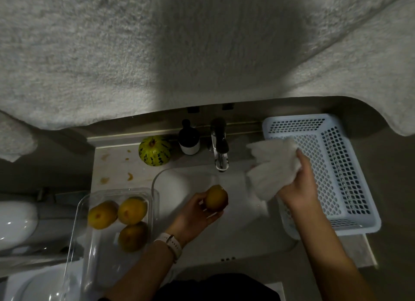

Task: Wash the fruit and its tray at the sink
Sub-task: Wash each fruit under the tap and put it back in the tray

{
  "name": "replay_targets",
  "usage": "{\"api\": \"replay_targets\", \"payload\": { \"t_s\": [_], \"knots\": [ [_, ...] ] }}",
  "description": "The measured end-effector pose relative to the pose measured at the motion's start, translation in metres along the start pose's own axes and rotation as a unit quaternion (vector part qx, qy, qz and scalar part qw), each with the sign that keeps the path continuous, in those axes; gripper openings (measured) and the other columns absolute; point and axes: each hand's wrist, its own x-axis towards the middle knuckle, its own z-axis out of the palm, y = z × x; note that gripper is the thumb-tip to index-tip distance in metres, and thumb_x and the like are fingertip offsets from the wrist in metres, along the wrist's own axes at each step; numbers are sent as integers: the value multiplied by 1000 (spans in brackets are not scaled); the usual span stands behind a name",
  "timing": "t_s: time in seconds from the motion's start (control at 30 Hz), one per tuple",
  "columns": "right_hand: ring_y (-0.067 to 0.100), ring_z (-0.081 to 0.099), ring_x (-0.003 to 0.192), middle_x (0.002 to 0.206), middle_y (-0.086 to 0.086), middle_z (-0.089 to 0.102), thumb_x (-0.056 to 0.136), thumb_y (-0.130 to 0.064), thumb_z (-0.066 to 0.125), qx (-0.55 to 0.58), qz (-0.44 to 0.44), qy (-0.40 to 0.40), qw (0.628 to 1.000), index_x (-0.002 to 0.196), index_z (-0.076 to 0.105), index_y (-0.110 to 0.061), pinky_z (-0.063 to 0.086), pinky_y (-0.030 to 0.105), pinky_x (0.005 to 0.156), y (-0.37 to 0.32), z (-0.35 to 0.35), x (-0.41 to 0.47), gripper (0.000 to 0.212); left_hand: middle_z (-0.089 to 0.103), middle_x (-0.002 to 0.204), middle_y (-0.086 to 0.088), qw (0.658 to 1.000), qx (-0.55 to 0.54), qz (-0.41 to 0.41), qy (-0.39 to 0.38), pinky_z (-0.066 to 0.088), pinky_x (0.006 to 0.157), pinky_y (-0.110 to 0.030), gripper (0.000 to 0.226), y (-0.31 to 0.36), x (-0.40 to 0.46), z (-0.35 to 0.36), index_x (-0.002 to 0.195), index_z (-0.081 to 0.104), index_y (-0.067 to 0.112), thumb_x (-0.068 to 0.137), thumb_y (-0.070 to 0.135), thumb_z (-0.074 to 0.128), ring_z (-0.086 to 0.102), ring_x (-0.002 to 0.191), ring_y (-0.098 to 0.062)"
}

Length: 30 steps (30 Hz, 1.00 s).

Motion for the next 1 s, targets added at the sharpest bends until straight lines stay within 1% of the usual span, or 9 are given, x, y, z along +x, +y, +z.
{"api": "replay_targets", "payload": {
  "t_s": [0.13,0.23,0.33,0.47,0.57,0.63,0.77,0.87,1.0],
  "knots": [
    [17,64,95,99,5,67,96,-35,48,-45,-96,0,994,115,62,-12,50,31,92,-37,9,19,34,46,141,-27,1000,14,-11,12,54,85,-49,53,0,8,5,133,51,3,84,15,66,52,124,-45],
    [19,61,108,116,4,64,92,-43,53,-164,-173,57,970,129,52,-14,52,33,91,-56,17,41,47,47,138,-26,999,32,-11,7,55,82,-49,39,1,13,11,119,63,6,81,14,71,58,116,-47],
    [20,59,113,126,11,60,93,-40,52,-346,-274,94,892,130,53,-12,48,40,99,-66,21,66,46,46,137,-25,999,35,-8,-12,55,82,-49,22,1,15,16,102,73,7,81,12,72,65,105,-44],
    [13,60,98,103,-3,60,95,-21,55,-488,-337,94,799,113,56,-12,50,27,88,-45,20,94,19,45,139,-24,999,33,-13,-7,55,83,-48,62,1,22,24,134,54,6,77,12,75,67,103,-41],
    [0,62,91,93,-20,60,94,-20,59,-556,-352,35,752,109,56,-21,46,7,77,-19,10,104,15,48,134,-24,999,25,-18,-22,55,82,-48,72,4,23,30,130,57,3,65,11,86,67,102,-41],
    [3,61,90,93,-15,59,90,-26,60,-587,-334,2,738,108,56,-20,48,17,75,-8,3,106,19,51,131,-24,999,19,-17,-35,55,83,-48,60,7,24,32,114,70,1,59,11,90,67,103,-42],
    [24,42,120,133,8,44,80,-27,73,-742,-335,37,580,133,42,-12,42,38,95,8,-17,109,63,68,115,-23,998,22,-4,-54,55,84,-49,48,9,29,33,100,76,3,56,13,92,66,105,-42],
    [28,24,137,153,9,24,78,-36,75,-808,-297,76,504,138,38,-20,32,57,104,12,-17,104,72,69,113,-20,996,27,13,-82,54,87,-48,37,10,28,36,104,75,5,68,12,84,64,109,-40],
    [31,6,146,160,6,0,79,-49,71,-829,-249,100,491,147,28,-30,22,62,111,12,-8,91,83,67,118,-20,994,39,37,-96,54,89,-47,26,11,23,36,107,74,8,81,9,69,62,113,-39]
  ]
}}
